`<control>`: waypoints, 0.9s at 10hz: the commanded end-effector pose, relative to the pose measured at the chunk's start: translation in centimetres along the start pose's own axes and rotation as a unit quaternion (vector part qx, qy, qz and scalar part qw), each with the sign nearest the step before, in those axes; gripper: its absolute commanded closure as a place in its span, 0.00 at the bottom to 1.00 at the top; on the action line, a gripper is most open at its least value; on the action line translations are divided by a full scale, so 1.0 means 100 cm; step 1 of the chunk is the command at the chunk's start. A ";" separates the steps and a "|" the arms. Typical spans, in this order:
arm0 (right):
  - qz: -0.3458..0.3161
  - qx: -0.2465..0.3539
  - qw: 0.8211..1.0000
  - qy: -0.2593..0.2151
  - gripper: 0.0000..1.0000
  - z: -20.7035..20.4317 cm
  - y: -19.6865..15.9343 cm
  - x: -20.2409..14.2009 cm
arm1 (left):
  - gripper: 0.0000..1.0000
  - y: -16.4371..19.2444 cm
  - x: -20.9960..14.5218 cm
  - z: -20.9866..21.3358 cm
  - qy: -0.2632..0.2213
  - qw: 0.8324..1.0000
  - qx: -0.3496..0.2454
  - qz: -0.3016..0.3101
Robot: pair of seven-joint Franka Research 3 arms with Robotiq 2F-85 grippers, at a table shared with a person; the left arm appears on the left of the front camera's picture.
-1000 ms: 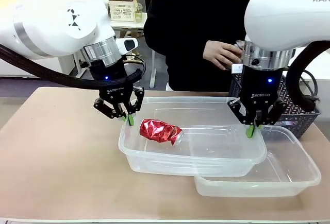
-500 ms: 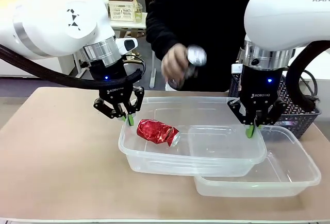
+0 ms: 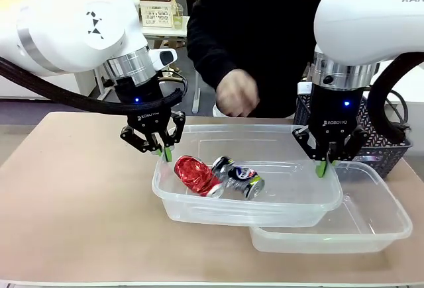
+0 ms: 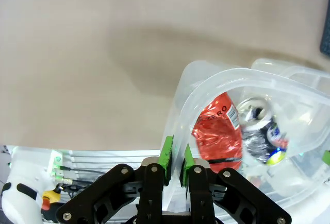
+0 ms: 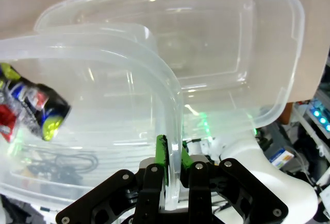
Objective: Sort the waste into each basket.
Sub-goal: Offer the picked Organizing box to the human.
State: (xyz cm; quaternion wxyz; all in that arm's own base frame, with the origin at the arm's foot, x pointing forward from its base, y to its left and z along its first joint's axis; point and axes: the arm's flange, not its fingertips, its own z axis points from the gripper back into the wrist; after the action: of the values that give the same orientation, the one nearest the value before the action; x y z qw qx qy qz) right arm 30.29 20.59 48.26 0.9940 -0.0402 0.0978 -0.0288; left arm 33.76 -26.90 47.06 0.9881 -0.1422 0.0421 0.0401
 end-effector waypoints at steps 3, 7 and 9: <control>0.008 0.002 1.000 0.004 0.94 0.004 0.005 -0.001 | 0.93 -0.001 -0.002 0.005 -0.007 1.000 -0.010 0.009; 0.008 0.002 1.000 0.004 0.94 0.004 0.005 -0.001 | 0.93 -0.001 -0.002 0.005 -0.007 1.000 -0.010 0.009; 0.008 0.002 1.000 0.004 0.94 0.004 0.005 -0.001 | 0.93 -0.001 -0.002 0.005 -0.007 1.000 -0.010 0.009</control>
State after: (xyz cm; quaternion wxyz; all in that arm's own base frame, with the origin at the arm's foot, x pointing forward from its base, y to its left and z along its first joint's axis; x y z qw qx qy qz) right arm 30.29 20.59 48.26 0.9940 -0.0402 0.0978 -0.0288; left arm 33.76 -26.91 47.06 0.9881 -0.1422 0.0421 0.0401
